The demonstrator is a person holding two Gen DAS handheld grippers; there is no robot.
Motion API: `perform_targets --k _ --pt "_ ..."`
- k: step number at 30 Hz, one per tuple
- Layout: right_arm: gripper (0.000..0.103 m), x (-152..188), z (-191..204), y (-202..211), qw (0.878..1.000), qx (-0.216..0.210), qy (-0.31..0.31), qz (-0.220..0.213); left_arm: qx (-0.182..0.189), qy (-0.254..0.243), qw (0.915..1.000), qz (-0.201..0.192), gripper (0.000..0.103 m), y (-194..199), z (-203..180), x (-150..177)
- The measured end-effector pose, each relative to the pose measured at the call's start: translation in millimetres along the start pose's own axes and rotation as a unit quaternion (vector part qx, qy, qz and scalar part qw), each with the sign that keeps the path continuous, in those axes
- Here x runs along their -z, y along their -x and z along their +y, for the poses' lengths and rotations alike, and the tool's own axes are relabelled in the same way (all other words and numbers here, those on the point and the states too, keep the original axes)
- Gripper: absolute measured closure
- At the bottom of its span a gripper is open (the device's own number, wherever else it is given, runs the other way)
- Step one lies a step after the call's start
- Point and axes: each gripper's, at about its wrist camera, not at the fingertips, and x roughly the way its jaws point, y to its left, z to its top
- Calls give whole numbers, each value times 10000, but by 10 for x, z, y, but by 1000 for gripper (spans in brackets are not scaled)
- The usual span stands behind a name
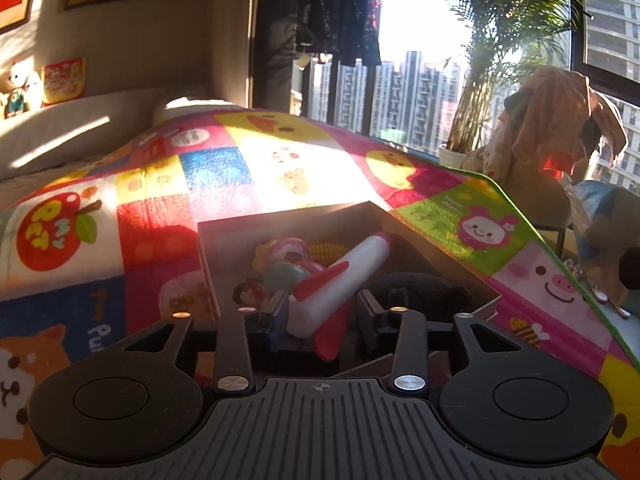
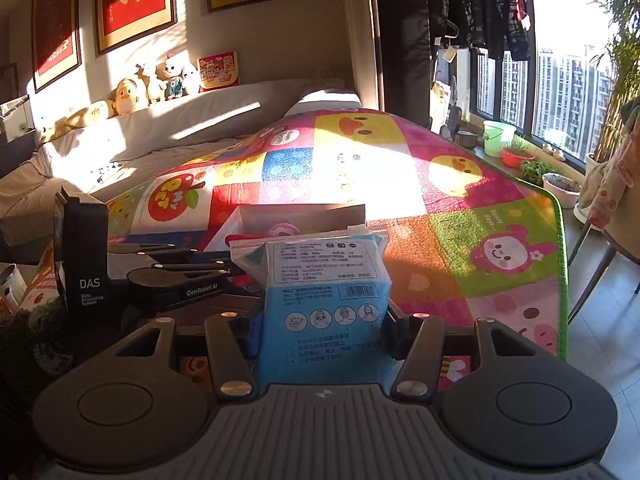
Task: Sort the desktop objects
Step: 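Lower the rocket into the box and open the left gripper while the right gripper carries the pack, then lower the tissue pack into the box and open the right gripper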
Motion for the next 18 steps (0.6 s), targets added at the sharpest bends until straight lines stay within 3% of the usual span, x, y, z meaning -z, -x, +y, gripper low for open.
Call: perform_targets --k 1,2,7,12,15,18 --pt "48 -38 6 18 10000 7 67 -46 -50 -6 9999 -99 36 101 0 42" --pt "48 -90 14 20 9999 2 127 -82 -98 -9 9998 -171 31 186 7 91" --pt "48 -528 99 -291 9991 -419 -31 -1 -192 460 9984 -285 29 412 174 296" --pt "48 -1015 408 -1228 9915 -944 -619 654 -70 706 9961 -532 22 480 282 331" --pt "48 -1127 620 -1792 9865 -977 -857 993 53 833 9945 -629 16 529 335 369" --pt "49 -1134 743 -2238 9865 -704 -915 1158 3 947 9938 -584 11 523 397 409"
